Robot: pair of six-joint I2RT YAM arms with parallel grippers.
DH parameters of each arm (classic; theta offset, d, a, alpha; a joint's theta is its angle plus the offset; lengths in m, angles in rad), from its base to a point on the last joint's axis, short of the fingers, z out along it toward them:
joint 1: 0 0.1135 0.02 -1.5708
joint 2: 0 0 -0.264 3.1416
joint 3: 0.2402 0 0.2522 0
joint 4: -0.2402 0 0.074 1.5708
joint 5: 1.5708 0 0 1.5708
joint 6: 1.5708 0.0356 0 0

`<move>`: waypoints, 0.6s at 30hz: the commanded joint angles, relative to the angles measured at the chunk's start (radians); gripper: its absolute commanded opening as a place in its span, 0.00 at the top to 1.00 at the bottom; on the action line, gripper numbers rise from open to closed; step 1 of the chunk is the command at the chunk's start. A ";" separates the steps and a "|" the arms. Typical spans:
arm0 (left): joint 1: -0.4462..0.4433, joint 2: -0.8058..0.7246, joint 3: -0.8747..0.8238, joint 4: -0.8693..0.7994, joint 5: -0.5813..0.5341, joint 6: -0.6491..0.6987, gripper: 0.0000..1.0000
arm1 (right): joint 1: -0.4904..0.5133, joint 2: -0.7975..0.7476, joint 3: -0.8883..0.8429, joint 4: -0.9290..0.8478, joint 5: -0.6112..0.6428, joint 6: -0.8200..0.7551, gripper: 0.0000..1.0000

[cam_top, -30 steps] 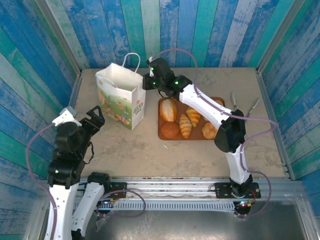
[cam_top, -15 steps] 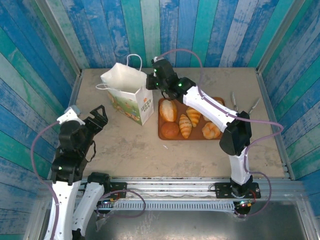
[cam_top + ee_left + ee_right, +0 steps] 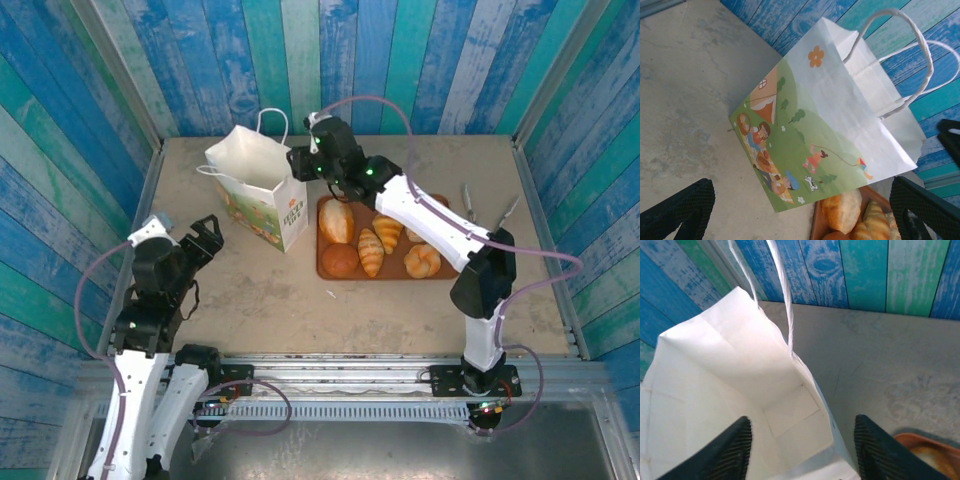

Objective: Take the fake bread out of the paper bag

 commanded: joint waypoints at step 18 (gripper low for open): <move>0.003 0.148 -0.321 0.529 -0.343 0.251 0.06 | -0.695 -0.838 -1.035 0.226 0.223 -0.351 0.01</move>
